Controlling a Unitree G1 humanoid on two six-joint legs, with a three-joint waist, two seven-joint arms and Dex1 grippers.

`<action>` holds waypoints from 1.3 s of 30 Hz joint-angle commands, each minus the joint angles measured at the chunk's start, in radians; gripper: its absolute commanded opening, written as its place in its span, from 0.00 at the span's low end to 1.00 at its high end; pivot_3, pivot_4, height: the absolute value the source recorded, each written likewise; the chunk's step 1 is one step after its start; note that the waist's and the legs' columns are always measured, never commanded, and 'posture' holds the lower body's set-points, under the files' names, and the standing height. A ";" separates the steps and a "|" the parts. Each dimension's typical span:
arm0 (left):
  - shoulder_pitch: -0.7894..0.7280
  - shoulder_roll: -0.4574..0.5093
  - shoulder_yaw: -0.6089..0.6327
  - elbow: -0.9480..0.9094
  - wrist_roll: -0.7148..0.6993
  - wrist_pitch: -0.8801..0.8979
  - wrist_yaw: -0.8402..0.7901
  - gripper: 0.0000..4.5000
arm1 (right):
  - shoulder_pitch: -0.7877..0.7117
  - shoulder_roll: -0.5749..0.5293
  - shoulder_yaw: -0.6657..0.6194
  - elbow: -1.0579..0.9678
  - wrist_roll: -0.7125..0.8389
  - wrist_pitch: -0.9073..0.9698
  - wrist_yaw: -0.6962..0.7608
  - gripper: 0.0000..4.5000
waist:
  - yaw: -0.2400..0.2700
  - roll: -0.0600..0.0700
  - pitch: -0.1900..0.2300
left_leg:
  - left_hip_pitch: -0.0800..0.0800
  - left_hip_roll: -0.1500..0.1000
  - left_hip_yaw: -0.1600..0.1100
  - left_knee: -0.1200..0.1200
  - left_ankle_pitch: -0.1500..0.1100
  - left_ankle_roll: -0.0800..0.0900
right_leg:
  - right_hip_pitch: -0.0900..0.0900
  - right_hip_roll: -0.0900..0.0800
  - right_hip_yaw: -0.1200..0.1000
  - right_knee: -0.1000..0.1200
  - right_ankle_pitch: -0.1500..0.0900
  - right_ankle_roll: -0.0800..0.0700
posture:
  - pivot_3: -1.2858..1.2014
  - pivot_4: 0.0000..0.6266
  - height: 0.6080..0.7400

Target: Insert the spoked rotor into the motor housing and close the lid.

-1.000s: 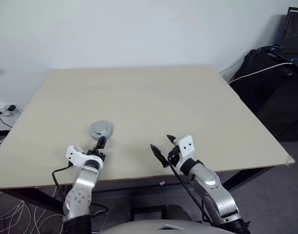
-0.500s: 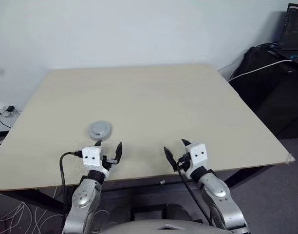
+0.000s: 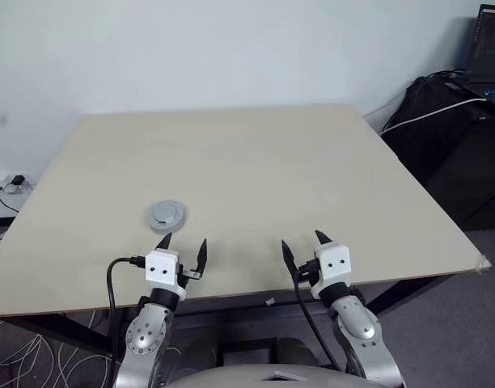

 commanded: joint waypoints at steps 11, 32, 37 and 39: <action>-0.011 -0.010 -0.002 -0.009 0.005 -0.018 -0.017 0.99 | -0.008 0.010 -0.011 -0.029 -0.009 -0.012 -0.007 1.00 | 0.000 0.000 0.000 | 0.000 0.000 0.000 0.000 0.000 0.000 | 0.000 0.004 0.000 0.000 0.000 0.000 | 0.52 0.00 1.00; -0.014 -0.015 -0.004 -0.005 0.003 -0.011 -0.050 0.99 | -0.012 0.019 -0.004 -0.062 -0.014 0.030 0.001 1.00 | 0.000 0.000 0.000 | 0.000 0.000 0.000 0.000 0.000 0.000 | 0.000 0.004 0.000 0.000 0.000 0.000 | 0.52 0.00 1.00; -0.018 -0.018 -0.004 -0.001 -0.001 -0.011 -0.054 0.99 | -0.007 0.020 -0.009 -0.062 -0.014 0.027 -0.002 1.00 | 0.000 0.000 0.000 | 0.000 0.000 0.000 0.000 0.000 0.000 | 0.000 0.004 0.000 0.000 0.000 0.000 | 0.52 0.00 1.00; -0.018 -0.018 -0.003 0.001 -0.004 -0.011 -0.056 0.99 | -0.007 0.020 -0.009 -0.060 -0.015 0.025 -0.003 1.00 | 0.000 0.000 0.000 | 0.000 0.000 0.000 0.000 0.000 0.000 | 0.000 0.004 0.000 0.000 0.000 0.000 | 0.52 0.00 1.00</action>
